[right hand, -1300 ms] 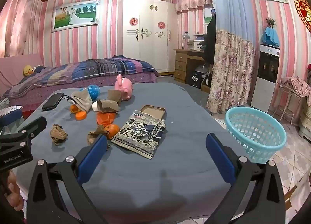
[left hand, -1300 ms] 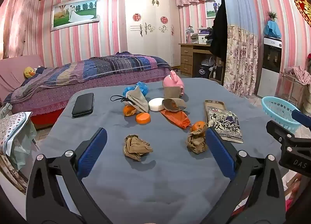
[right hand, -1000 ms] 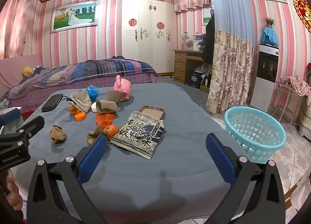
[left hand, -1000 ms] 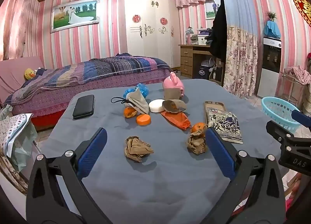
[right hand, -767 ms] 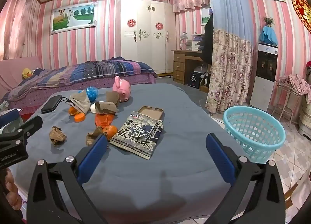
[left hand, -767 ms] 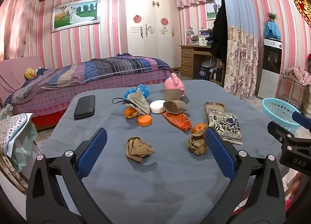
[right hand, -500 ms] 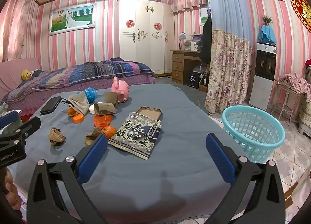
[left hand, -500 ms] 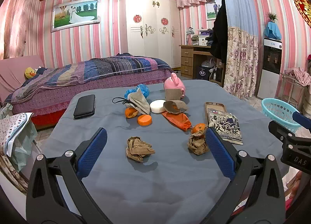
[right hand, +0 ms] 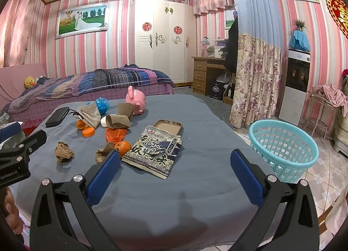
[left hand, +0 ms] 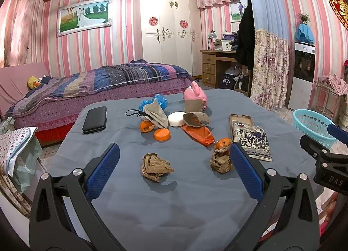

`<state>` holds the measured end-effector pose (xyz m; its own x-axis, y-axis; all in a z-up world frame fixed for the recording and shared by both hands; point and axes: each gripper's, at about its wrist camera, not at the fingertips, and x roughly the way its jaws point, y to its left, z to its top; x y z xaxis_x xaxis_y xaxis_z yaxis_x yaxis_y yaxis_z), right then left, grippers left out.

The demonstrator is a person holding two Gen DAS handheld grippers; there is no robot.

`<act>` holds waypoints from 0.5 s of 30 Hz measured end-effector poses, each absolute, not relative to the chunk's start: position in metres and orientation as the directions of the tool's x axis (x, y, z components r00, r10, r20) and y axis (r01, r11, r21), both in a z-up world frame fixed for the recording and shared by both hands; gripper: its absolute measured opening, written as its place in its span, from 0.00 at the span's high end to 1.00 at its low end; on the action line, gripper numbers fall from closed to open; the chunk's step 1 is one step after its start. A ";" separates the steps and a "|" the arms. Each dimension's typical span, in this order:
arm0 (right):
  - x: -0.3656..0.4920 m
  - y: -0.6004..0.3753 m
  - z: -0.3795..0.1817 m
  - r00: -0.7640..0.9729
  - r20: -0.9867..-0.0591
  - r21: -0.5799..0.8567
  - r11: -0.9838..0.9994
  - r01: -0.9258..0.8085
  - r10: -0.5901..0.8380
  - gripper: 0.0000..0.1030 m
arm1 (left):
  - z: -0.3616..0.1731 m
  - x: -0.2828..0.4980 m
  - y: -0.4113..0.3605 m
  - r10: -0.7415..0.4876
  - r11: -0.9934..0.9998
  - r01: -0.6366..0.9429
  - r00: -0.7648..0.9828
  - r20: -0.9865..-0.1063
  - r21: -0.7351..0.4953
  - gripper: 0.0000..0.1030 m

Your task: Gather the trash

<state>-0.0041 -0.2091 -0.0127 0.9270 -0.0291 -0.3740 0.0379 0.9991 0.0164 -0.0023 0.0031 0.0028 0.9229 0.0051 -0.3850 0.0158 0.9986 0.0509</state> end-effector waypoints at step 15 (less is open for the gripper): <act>-0.004 -0.209 -0.013 0.928 -0.372 0.016 0.999 0.040 -0.031 0.04 | 0.003 -0.003 0.001 0.002 0.998 0.020 0.921 -0.389 0.052 0.05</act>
